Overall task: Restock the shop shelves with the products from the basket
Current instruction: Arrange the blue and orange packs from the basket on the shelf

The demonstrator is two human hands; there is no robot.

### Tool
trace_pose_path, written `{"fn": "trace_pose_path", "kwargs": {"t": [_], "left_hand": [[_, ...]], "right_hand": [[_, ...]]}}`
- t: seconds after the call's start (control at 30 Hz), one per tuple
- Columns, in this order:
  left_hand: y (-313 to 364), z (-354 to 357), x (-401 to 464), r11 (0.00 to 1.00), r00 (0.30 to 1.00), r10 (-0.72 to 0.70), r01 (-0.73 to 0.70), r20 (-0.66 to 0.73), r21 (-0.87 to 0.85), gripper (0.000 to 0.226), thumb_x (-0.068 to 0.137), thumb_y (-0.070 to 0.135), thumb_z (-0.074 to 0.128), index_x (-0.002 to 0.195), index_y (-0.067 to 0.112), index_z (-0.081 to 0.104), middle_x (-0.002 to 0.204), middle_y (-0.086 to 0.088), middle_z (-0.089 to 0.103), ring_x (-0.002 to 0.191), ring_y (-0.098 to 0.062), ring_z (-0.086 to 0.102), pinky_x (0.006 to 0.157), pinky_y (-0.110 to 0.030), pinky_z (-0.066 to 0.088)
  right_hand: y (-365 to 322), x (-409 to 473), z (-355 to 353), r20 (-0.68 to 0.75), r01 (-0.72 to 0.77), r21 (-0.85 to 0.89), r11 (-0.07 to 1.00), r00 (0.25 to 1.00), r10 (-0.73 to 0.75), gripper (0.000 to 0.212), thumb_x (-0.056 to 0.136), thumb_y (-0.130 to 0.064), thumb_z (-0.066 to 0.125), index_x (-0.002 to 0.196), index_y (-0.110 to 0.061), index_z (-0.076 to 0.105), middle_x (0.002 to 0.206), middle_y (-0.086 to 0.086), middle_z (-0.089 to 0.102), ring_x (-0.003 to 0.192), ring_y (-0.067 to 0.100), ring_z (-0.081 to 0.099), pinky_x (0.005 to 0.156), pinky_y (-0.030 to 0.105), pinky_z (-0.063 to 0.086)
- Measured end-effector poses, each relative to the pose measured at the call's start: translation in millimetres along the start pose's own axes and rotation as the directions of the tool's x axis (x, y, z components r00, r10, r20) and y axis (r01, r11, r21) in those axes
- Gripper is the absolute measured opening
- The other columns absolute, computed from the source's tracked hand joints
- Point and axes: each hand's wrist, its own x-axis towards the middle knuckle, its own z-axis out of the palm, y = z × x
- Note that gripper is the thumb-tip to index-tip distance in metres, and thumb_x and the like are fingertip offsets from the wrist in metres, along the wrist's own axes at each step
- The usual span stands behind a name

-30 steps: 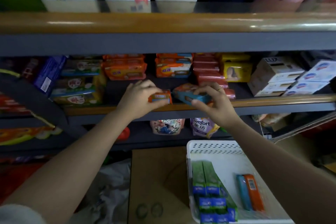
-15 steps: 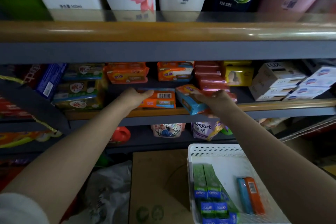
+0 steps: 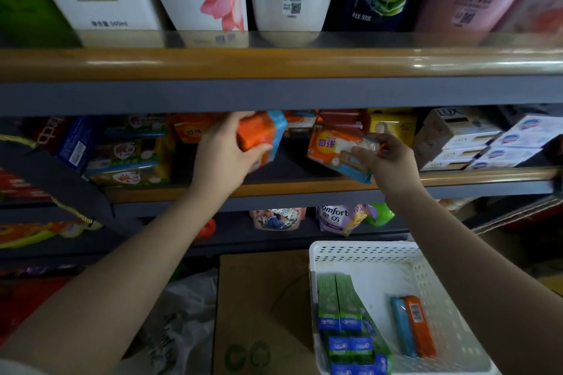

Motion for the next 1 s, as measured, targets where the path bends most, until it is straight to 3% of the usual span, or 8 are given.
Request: {"fn": "trace_pose_path", "kwargs": {"t": [0.1, 0.2, 0.3, 0.47, 0.6, 0.73, 0.9, 1.0], "left_hand": [[-11, 5, -5, 0.829, 0.909, 0.398, -0.414, 0.125, 0.376, 0.052, 0.061, 0.014, 0.082, 0.107, 0.009, 0.057, 0.101, -0.013, 0.068, 0.088, -0.034, 0.063, 0.073, -0.038, 0.049], [-28, 18, -11, 0.692, 0.846, 0.476, -0.528, 0.239, 0.492, 0.051, 0.057, 0.013, 0.082, 0.102, 0.011, 0.059, 0.096, -0.007, 0.07, 0.082, -0.029, 0.065, 0.067, -0.032, 0.048], [-31, 29, -18, 0.78, 0.885, 0.344, -0.456, 0.315, 0.428, 0.057, 0.056, 0.033, 0.086, 0.101, 0.01, 0.06, 0.096, -0.008, 0.069, 0.082, -0.028, 0.066, 0.071, -0.033, 0.05], [-36, 28, -32, 0.906, 0.885, 0.231, -0.347, 0.404, 0.241, 0.072, 0.067, 0.068, 0.048, 0.106, 0.009, 0.06, 0.11, -0.009, 0.061, 0.102, -0.029, 0.056, 0.085, -0.04, 0.046], [-42, 26, -9, 0.996, 0.946, -0.092, 0.081, 0.31, 0.047, 0.062, 0.081, 0.062, 0.038, 0.1, 0.008, 0.062, 0.112, -0.01, 0.056, 0.108, -0.028, 0.051, 0.09, -0.04, 0.043], [-52, 34, 25, 0.916, 0.762, -0.4, 0.343, 0.51, 0.206, 0.09, 0.066, 0.07, 0.06, 0.134, 0.015, 0.038, 0.136, -0.008, 0.05, 0.123, -0.028, 0.048, 0.1, -0.046, 0.043], [-56, 35, 37, 0.896, 0.648, -0.443, 0.337, 0.619, 0.289, 0.107, 0.06, 0.073, 0.062, 0.144, 0.018, 0.024, 0.147, -0.005, 0.037, 0.132, -0.025, 0.038, 0.106, -0.039, 0.037], [-58, 33, 44, 0.896, 0.602, -0.443, 0.304, 0.665, 0.323, 0.116, 0.055, 0.074, 0.064, 0.145, 0.013, 0.024, 0.148, -0.005, 0.035, 0.131, -0.023, 0.039, 0.105, -0.033, 0.036]], "right_hand": [[0, 4, 5, -0.008, -0.024, 0.0, 1.0, 1.0, 0.024, 0.03, 0.08, -0.015, 0.07, 0.107, -0.012, 0.057, 0.107, 0.006, 0.064, 0.09, 0.019, 0.066, 0.071, 0.03, 0.058], [1, 7, 13, 0.015, 0.002, -0.037, 0.999, 1.0, -0.001, 0.027, 0.08, -0.015, 0.071, 0.102, -0.016, 0.057, 0.105, 0.004, 0.066, 0.097, 0.023, 0.065, 0.084, 0.045, 0.056], [0, 8, 26, 0.024, 0.049, -0.116, 0.992, 0.999, -0.046, 0.024, 0.081, -0.015, 0.07, 0.101, -0.016, 0.058, 0.094, -0.012, 0.06, 0.097, 0.021, 0.063, 0.086, 0.045, 0.055], [-4, 18, 53, 0.044, 0.07, -0.295, 0.953, 0.997, -0.06, 0.03, 0.083, -0.024, 0.067, 0.109, -0.011, 0.06, 0.105, 0.004, 0.065, 0.093, 0.02, 0.061, 0.079, 0.034, 0.052], [-10, 25, 63, 0.112, 0.123, -0.341, 0.932, 0.99, -0.09, 0.031, 0.084, -0.025, 0.066, 0.112, -0.012, 0.059, 0.112, 0.007, 0.066, 0.1, 0.022, 0.062, 0.085, 0.037, 0.053], [-10, 34, 66, 0.163, 0.253, -0.417, 0.873, 0.966, -0.202, 0.033, 0.086, -0.02, 0.064, 0.116, -0.011, 0.056, 0.112, 0.002, 0.063, 0.099, 0.014, 0.059, 0.075, 0.019, 0.047], [-1, 47, 75, 0.198, 0.448, -0.618, 0.646, 0.884, -0.423, 0.039, 0.085, -0.021, 0.064, 0.122, -0.011, 0.054, 0.129, 0.011, 0.055, 0.122, 0.033, 0.043, 0.093, 0.037, 0.04], [0, 57, 82, 0.21, 0.448, -0.641, 0.623, 0.883, -0.419, 0.043, 0.086, -0.017, 0.062, 0.126, -0.011, 0.048, 0.135, 0.013, 0.047, 0.125, 0.033, 0.042, 0.1, 0.044, 0.042]]}}
